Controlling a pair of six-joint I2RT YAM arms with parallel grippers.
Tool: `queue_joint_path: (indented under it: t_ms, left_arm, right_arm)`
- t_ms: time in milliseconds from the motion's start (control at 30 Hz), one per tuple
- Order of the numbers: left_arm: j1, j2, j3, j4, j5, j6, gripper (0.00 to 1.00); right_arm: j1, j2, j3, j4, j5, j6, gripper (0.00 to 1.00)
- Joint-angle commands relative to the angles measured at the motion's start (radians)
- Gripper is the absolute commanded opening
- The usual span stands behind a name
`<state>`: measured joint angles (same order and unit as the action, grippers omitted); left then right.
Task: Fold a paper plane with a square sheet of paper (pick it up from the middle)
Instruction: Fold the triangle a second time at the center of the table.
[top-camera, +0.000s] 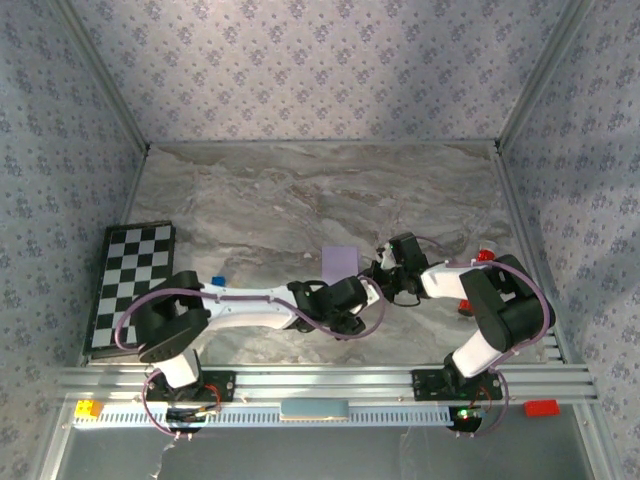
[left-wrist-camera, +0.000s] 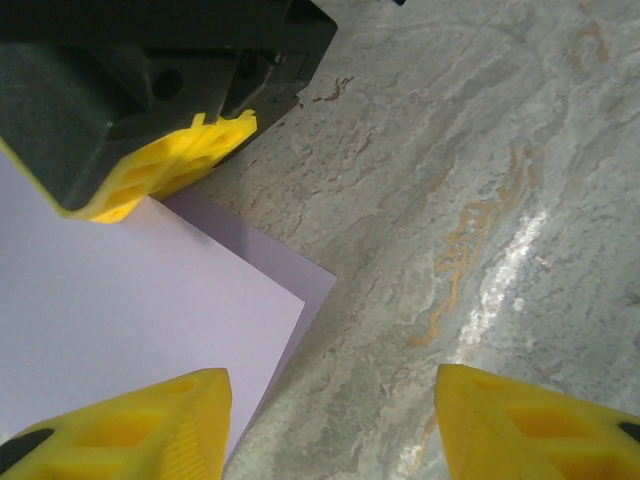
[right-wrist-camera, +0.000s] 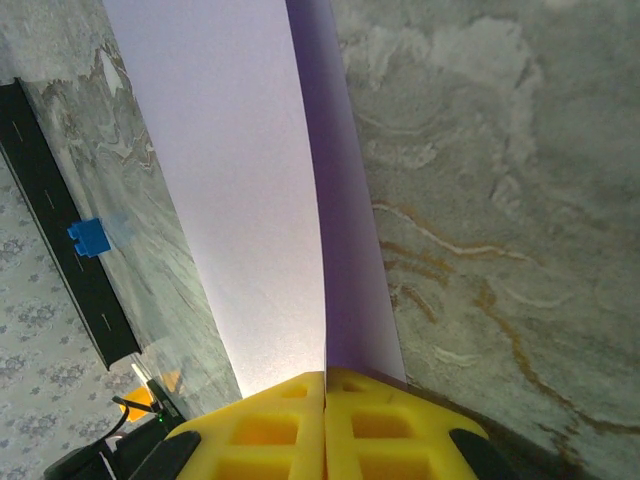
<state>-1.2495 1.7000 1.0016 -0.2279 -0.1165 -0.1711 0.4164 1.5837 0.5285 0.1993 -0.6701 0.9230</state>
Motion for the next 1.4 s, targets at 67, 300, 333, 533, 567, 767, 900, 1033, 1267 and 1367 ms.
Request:
queue_joint_path:
  t_ms: [67, 300, 333, 533, 567, 767, 900, 1033, 1267, 1367]
  left_arm:
    - [-0.018, 0.049, 0.049, 0.012, -0.078, 0.02, 0.59]
    - [-0.021, 0.091, 0.068, 0.024, -0.151, 0.018, 0.57]
    - [-0.02, 0.094, 0.069, 0.025, -0.15, 0.021, 0.55]
    - [-0.021, 0.102, 0.074, 0.02, -0.157, 0.03, 0.36]
    - [-0.019, 0.098, 0.072, 0.023, -0.155, 0.031, 0.31]
    - [-0.02, 0.068, 0.052, 0.036, -0.169, 0.026, 0.1]
    - [-0.018, 0.054, 0.046, 0.04, -0.169, 0.02, 0.01]
    - [-0.007, 0.042, 0.043, 0.038, -0.135, 0.009, 0.0]
    - [0.08, -0.007, 0.012, 0.066, 0.059, -0.066, 0.0]
    - [0.147, -0.029, -0.018, 0.112, 0.202, -0.121, 0.0]
  right_arm:
    - [-0.009, -0.025, 0.013, 0.007, -0.019, 0.017, 0.08]
    - [-0.008, -0.021, 0.01, 0.009, -0.019, 0.017, 0.08]
    - [-0.008, -0.019, 0.009, 0.01, -0.02, 0.017, 0.08]
    - [-0.011, -0.023, 0.007, 0.008, -0.019, 0.017, 0.08]
    - [-0.012, -0.024, 0.006, 0.007, -0.02, 0.016, 0.08]
    - [-0.016, -0.023, 0.005, 0.002, -0.015, 0.011, 0.09]
    - [-0.018, -0.03, 0.002, 0.0, -0.014, 0.011, 0.11]
    - [-0.024, -0.053, -0.001, -0.019, 0.001, 0.005, 0.17]
    - [-0.057, -0.166, -0.013, -0.168, 0.098, -0.041, 0.31]
    - [-0.066, -0.247, -0.015, -0.269, 0.167, -0.069, 0.34]
